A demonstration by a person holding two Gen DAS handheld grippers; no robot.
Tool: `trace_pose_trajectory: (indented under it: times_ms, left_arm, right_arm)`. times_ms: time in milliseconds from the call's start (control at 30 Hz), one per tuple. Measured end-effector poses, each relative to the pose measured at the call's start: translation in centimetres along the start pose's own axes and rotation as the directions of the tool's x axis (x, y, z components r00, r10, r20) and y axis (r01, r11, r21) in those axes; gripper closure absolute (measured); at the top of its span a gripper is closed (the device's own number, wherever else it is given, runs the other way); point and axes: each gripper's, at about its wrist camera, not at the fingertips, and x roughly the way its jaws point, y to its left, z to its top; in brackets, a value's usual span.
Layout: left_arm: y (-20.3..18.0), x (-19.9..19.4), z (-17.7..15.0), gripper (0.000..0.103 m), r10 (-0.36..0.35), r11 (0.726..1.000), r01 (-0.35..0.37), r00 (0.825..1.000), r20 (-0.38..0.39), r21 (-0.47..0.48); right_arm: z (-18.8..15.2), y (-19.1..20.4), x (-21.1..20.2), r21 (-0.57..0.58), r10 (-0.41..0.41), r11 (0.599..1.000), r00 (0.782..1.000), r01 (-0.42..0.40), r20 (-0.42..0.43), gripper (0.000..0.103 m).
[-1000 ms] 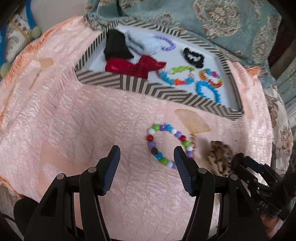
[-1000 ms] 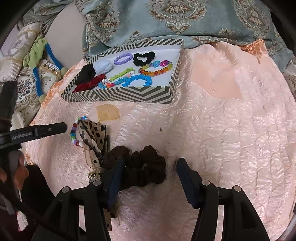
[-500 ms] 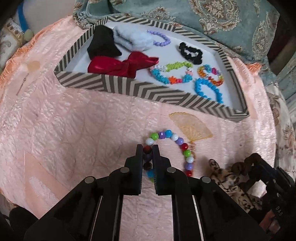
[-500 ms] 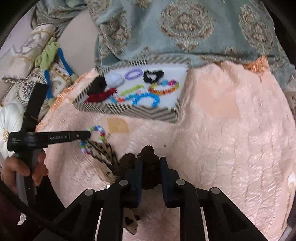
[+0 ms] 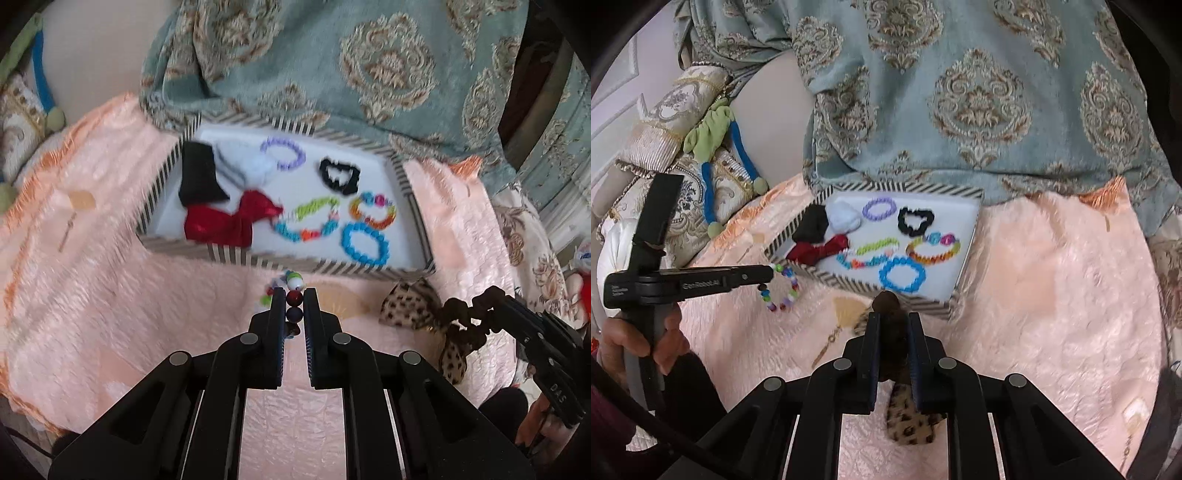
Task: Organize jewelry
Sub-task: 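Grasp the multicolor bead bracelet with the left tool while the right tool grasps the leopard-print bow, then carry the multicolor bracelet into the tray with the left tool while the right tool carries the leopard bow there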
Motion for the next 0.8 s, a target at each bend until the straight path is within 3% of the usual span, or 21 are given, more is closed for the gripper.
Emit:
trace_pose_trajectory:
  times_ms: [367, 800]
  left_arm:
    - [-1.6, -1.2, 4.4, 0.095, 0.017, 0.999, -0.019, 0.998, 0.061, 0.042]
    - [-3.3, 3.0, 8.3, 0.095, 0.049, 0.996, -0.052, 0.998, 0.044, 0.072]
  right_arm:
    - [4.4, -0.3, -1.0, -0.026, 0.000, 1.000, 0.998, 0.002, 0.069, 0.090]
    - [9.4, -1.3, 4.6, -0.033, 0.002, 0.999, 0.999, -0.001, 0.039, 0.090]
